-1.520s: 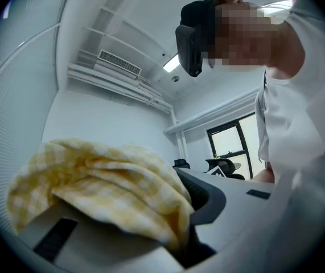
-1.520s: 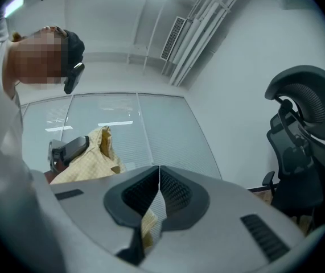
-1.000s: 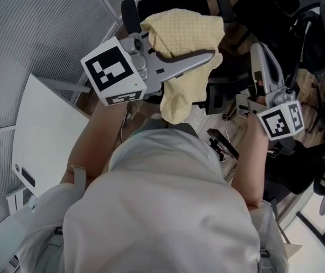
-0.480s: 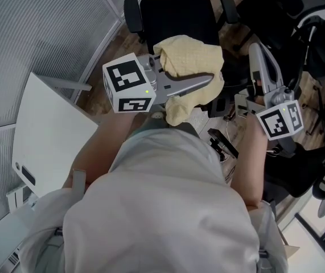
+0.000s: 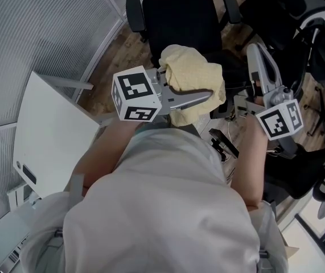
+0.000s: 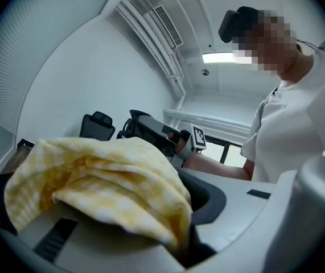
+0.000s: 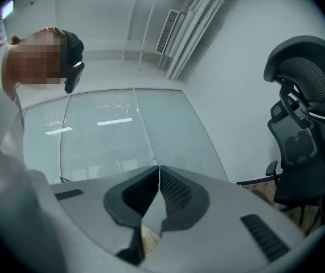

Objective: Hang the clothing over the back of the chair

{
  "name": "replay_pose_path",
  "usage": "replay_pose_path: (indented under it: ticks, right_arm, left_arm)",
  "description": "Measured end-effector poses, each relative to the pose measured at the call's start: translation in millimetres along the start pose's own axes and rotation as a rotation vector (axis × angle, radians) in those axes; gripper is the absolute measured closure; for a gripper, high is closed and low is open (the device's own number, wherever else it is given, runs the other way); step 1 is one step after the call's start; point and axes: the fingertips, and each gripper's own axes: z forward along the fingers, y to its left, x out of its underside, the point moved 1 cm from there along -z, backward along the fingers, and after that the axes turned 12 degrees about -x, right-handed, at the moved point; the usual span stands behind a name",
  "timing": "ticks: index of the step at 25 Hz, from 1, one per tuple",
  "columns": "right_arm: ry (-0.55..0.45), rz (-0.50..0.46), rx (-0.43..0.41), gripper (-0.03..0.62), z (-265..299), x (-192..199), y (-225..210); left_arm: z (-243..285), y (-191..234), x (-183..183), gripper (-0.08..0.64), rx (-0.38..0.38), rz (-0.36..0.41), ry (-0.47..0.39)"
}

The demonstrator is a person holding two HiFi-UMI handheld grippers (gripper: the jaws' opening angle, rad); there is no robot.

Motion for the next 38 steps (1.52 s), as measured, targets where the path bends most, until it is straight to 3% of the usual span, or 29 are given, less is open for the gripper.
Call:
replay_pose_path:
  ticks: [11, 17, 25, 31, 38]
  right_arm:
    - [0.036, 0.038, -0.062, 0.569, 6, 12, 7]
    - [0.075, 0.069, -0.104, 0.569, 13, 33, 23]
    - [0.111, 0.097, -0.163, 0.569, 15, 44, 35]
    - [0.191, 0.108, -0.225, 0.569, 16, 60, 47]
    - [0.236, 0.117, -0.241, 0.569, 12, 69, 49]
  left_arm:
    - [2, 1, 38, 0.466, -0.054, 0.094, 0.076]
    - [5, 0, 62, 0.466, -0.084, 0.222, 0.078]
    - [2, 7, 66, 0.466, -0.082, 0.127, 0.013]
    - [4, 7, 64, 0.466, -0.118, 0.132, 0.020]
    - [4, 7, 64, 0.462, -0.119, 0.121, 0.020]
